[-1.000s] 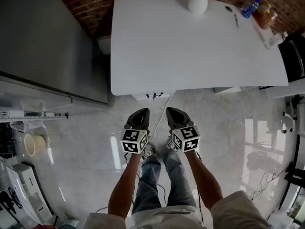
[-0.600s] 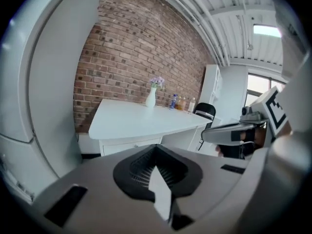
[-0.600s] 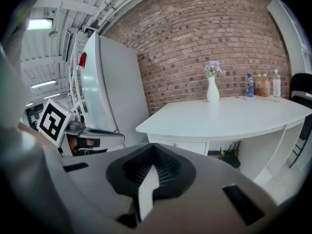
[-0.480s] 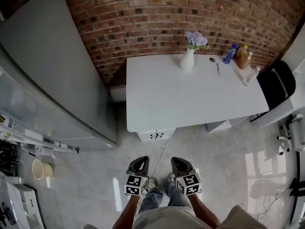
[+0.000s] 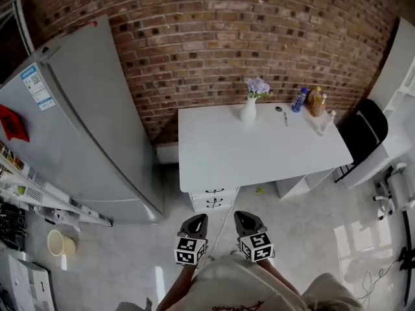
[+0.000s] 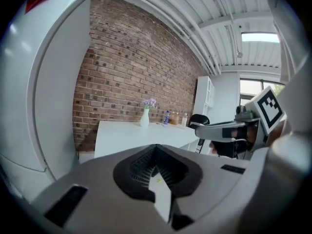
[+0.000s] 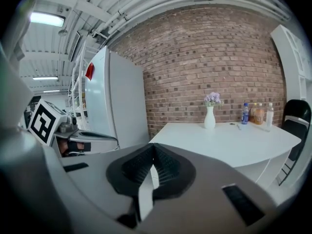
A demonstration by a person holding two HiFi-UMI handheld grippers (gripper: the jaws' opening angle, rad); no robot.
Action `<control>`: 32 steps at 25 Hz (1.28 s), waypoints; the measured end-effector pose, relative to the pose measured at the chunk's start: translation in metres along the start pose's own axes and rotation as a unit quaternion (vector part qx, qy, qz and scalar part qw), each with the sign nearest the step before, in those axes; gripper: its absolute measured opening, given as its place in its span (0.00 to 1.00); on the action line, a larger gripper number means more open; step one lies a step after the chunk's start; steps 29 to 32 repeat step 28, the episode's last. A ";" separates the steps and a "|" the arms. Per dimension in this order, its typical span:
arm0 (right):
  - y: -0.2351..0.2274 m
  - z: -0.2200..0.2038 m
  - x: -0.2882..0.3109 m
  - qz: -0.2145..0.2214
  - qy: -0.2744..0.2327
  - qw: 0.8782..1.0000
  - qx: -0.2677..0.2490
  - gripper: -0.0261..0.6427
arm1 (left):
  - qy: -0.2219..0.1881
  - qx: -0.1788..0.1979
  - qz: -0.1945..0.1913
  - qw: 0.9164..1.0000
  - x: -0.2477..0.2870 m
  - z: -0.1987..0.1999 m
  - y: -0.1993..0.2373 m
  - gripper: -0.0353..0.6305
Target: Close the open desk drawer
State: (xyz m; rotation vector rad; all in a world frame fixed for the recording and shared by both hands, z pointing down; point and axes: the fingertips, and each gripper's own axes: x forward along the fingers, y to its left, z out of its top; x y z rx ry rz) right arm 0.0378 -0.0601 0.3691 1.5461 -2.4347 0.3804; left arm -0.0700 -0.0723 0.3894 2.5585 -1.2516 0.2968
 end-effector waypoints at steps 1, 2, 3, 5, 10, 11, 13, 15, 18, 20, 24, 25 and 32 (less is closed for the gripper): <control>-0.001 0.002 0.000 -0.003 -0.003 1.000 0.000 0.07 | -0.003 0.005 -0.001 1.000 0.001 0.004 0.000 0.07; -0.001 0.005 0.000 -0.006 -0.007 1.000 0.002 0.07 | -0.007 0.011 -0.002 1.000 0.002 0.009 0.001 0.07; -0.001 0.007 0.001 -0.008 -0.010 1.000 0.003 0.07 | -0.011 0.017 -0.003 1.000 0.003 0.014 0.003 0.07; 0.000 0.011 0.003 -0.010 -0.019 1.000 0.001 0.07 | -0.019 0.025 -0.001 1.000 0.003 0.023 0.008 0.07; -0.001 0.016 0.002 -0.014 -0.033 0.999 0.007 0.07 | -0.018 0.034 0.003 0.999 0.003 0.025 0.010 0.07; -0.002 0.015 0.001 -0.016 -0.033 0.999 0.007 0.07 | -0.017 0.036 0.004 0.999 0.003 0.025 0.010 0.07; -0.003 0.015 0.001 -0.020 -0.033 0.999 0.008 0.07 | -0.018 0.035 0.006 0.999 0.003 0.026 0.010 0.07; -0.003 0.015 0.000 -0.020 -0.031 0.999 0.007 0.07 | -0.019 0.034 0.007 0.999 0.001 0.025 0.009 0.07; -0.001 0.015 0.000 -0.016 -0.029 0.999 0.000 0.07 | -0.017 0.035 0.008 0.999 0.003 0.023 0.008 0.07; 0.000 0.015 0.000 -0.013 -0.030 0.999 0.000 0.07 | -0.017 0.034 0.010 0.999 0.002 0.022 0.007 0.07; 0.002 0.014 -0.003 -0.010 -0.029 1.000 0.006 0.07 | -0.015 0.033 0.011 0.999 0.001 0.020 0.003 0.07; 0.001 0.014 -0.004 -0.010 -0.029 1.000 0.005 0.07 | -0.015 0.034 0.010 0.999 0.001 0.020 0.002 0.07; 0.000 0.013 -0.007 -0.010 -0.026 1.000 0.001 0.07 | -0.015 0.035 0.009 0.999 0.001 0.020 -0.003 0.07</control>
